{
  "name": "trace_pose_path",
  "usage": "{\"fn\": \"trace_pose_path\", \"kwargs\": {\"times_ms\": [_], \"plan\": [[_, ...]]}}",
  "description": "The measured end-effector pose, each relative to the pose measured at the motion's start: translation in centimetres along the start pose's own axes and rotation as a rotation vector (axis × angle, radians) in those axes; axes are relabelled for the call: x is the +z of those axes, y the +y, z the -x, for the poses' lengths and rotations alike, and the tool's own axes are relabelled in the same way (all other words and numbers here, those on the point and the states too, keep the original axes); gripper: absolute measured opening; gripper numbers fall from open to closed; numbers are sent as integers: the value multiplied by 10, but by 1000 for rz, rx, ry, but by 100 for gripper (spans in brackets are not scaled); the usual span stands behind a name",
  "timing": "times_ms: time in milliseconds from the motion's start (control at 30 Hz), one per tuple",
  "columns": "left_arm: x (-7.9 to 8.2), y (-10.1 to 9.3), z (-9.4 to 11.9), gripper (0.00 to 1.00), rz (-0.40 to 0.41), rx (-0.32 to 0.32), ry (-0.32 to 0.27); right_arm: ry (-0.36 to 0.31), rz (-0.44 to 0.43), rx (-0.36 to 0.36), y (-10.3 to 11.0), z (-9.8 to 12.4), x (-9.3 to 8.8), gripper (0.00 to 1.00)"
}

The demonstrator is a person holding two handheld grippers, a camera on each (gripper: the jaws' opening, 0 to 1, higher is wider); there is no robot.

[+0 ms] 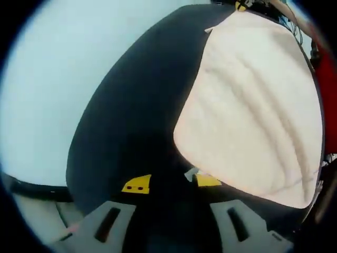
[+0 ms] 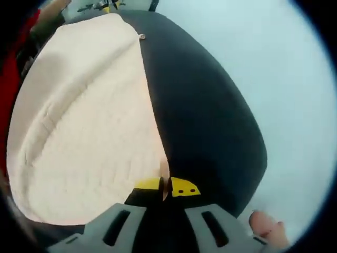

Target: Fold the towel on the table until its edges align and the towel forms a compact rectangular stack.

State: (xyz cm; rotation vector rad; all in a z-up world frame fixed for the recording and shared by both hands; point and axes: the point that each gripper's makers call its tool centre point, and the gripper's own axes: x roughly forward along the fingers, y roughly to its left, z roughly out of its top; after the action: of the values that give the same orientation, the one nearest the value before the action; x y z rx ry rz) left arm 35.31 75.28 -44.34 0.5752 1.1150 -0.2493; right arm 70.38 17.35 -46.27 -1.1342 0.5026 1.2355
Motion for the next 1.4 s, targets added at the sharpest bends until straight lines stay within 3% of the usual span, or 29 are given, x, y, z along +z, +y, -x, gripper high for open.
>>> {"fn": "trace_pose_path", "kwargs": {"times_ms": [67, 133, 200, 367, 567, 600, 667, 733, 833, 867, 900, 967, 1000, 1067, 1133, 1233, 1367, 1400], "plan": [[9, -5, 1, 25, 16, -29, -55, -8, 18, -22, -3, 1, 3, 2], [18, -4, 4, 19, 36, -16, -106, -9, 29, -66, -10, 2, 4, 2], [24, -7, 7, 17, 39, -46, -131, -21, 25, -97, -18, 2, 7, 2], [26, -15, -5, 18, 75, -78, -101, -20, 51, -119, -19, -2, 8, 2], [33, -11, -21, 14, 93, -90, -120, -28, 90, -118, -14, -6, 7, 2], [34, -12, -22, 14, 86, -93, -120, -29, 87, -120, -15, -6, 7, 2], [26, -15, -27, 13, 53, -99, -58, -33, 81, -126, -16, -4, 9, 2], [21, -10, -30, 1, -50, -73, -27, -31, 82, -126, -17, -3, 11, 2], [33, -13, -28, 0, -32, -74, -87, -27, 86, -126, -18, -2, 11, 2], [35, -14, -25, 0, -66, -71, -89, -30, 80, -127, -20, -2, 11, 2], [35, -15, -23, 0, -135, -55, -71, -34, 77, -134, -22, -3, 11, 2], [30, -9, -23, 0, -152, -8, -23, -40, 66, -168, -28, -3, 15, 2], [31, 0, -23, 0, -185, 35, -27, -40, 66, -177, -31, -4, 15, 2], [40, 11, -19, 0, -92, 91, -80, -39, 57, -193, -35, -6, 14, 2], [49, 21, -16, 0, -54, 116, -135, -31, 44, -200, -37, -8, 8, 2], [45, 26, -19, 0, -28, 125, -140, -44, 16, -216, -45, -9, 3, 2], [36, 18, -30, 1, 78, 106, -168, -43, -1, -224, -38, -15, 3, 4], [33, 16, -31, 4, 63, 113, -166, -27, -29, -218, -32, -14, -1, 8]]}}
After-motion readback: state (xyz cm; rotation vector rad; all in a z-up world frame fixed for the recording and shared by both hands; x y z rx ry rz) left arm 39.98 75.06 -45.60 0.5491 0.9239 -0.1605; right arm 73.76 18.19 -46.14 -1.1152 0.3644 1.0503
